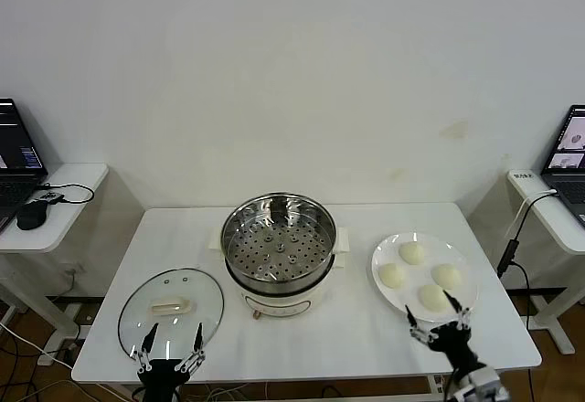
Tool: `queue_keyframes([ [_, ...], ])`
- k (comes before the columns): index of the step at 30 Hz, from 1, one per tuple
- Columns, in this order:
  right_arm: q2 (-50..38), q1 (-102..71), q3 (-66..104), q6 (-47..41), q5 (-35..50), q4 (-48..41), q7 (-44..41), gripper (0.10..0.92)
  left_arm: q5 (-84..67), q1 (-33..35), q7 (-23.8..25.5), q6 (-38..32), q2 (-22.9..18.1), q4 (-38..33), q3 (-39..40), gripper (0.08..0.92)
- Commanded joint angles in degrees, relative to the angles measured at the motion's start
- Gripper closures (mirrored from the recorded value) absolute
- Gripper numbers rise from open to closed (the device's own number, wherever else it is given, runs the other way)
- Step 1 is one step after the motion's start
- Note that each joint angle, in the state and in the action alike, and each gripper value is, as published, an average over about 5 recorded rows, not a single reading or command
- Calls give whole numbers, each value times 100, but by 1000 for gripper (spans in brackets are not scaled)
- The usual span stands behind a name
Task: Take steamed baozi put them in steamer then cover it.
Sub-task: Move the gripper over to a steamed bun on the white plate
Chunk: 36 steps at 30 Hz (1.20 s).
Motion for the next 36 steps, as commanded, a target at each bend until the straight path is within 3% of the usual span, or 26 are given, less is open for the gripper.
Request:
queue_keyframes([
  [1,-1432,1371,-36,-492,-1147,-710,-941,203,367,-132,106,-210,68,20,-75,177],
  [8,-2376,2958,-1375,-547,-1584,-1581,-2120,203,497,-174,83,-356,68,53,-116,177],
  [16,-2825,5505,-4096,-171,-1251,-2990,-3444,202,499,-141,52,-501,116,88,-260,177],
  [26,-2219,7842,-6663,280,-633,-4465,-4651,203,625,-96,-13,-620,101,160,-427,177],
  [36,-994,8507,-7342,733,-920,-5974,-4928,203,673,-107,-44,-651,145,236,-591,177],
])
